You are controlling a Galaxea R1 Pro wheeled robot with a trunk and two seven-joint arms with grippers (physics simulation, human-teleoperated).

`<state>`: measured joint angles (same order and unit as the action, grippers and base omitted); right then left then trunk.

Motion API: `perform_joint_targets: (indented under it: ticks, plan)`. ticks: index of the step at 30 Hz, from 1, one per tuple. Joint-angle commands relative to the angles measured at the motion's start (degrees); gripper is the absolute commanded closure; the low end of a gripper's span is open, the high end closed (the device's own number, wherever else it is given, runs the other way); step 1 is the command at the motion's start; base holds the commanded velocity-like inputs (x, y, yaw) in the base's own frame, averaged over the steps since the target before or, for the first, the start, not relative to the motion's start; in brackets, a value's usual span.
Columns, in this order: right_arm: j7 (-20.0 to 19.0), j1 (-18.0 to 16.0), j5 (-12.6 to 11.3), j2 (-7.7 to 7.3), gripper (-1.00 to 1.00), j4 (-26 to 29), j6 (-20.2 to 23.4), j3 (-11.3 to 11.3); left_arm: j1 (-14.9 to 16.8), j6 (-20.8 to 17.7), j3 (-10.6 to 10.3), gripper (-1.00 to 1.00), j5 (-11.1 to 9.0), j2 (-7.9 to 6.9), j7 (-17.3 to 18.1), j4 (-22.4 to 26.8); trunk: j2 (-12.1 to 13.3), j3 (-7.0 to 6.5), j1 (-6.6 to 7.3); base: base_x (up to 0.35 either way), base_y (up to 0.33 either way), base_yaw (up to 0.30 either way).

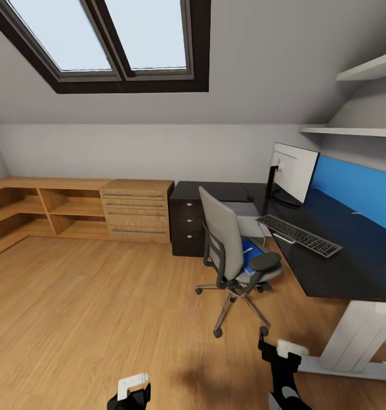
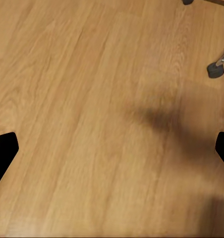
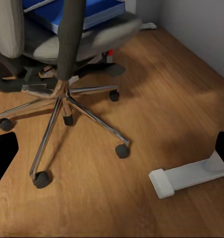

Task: In the bedroom, organize the workspace by keeping the computer under the desk, ensuring the monitor is on the desk, placing the keyboard on the desk next to the monitor, placing the mouse on the desk next to the keyboard, moving the folder from the swivel chair onto the desk next to the mouse, stacking the notebook on top of the folder with the pen on top of the notebook, and positioning the swivel chair next to the desk.

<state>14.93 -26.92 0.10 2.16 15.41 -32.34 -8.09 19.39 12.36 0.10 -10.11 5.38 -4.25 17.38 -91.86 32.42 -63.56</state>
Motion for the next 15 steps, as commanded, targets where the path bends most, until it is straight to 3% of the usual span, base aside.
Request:
perform_joint_targets:
  ticks: [1, 15]
  plan:
    - [-0.01, 0.29, 0.02, 0.1, -1.0, -0.36, -0.42, -0.19, 0.03, 0.2, -0.01, -1.0, -0.35, 0.0, -0.06, -0.37, -0.03, 0.05, 0.01, 0.0, 0.0, 0.0]
    - [-0.06, 0.64, -0.01, 0.13, -1.0, -1.0, -0.88, -0.24, 0.03, 0.27, -0.01, -1.0, -0.34, -0.02, 0.01, -2.5, -0.03, 0.05, 0.01, 0.0, 0.0, 0.0]
